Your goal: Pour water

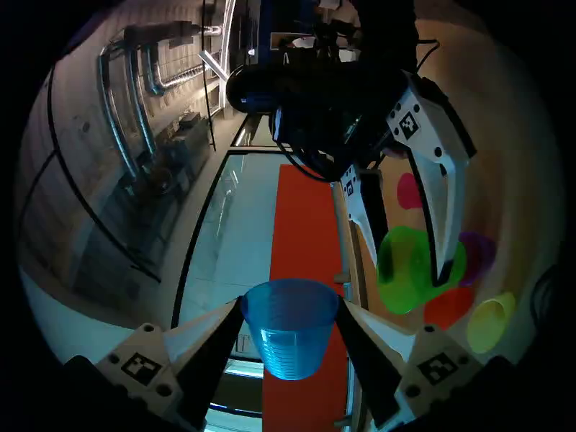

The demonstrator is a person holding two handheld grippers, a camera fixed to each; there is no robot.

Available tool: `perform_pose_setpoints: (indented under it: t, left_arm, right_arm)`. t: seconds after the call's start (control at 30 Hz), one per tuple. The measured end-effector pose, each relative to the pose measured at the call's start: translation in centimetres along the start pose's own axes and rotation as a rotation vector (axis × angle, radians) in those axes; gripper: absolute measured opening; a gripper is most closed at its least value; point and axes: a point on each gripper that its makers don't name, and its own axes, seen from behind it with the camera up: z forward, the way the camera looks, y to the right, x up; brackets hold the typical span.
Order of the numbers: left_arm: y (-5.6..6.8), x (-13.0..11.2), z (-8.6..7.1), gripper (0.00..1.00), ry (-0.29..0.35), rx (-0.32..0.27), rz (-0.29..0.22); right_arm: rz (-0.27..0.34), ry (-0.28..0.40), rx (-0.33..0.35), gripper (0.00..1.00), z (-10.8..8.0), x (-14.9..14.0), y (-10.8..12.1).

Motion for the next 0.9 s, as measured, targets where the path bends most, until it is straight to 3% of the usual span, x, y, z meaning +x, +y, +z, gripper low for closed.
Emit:
perform_pose_setpoints:
  t: [0.3,0.9]
  left_arm:
    - [0.1,-0.3,0.0,0.88,-0.001,-0.001,-0.021]
    - [0.6,-1.1,-0.3,0.87,-0.023,-0.007,-0.169]
  right_arm:
    - [0.000,-0.003,-0.003,0.92,0.0,0.0,0.1]
    - [-0.007,-0.014,-0.011,0.92,-0.4,0.1,0.3]
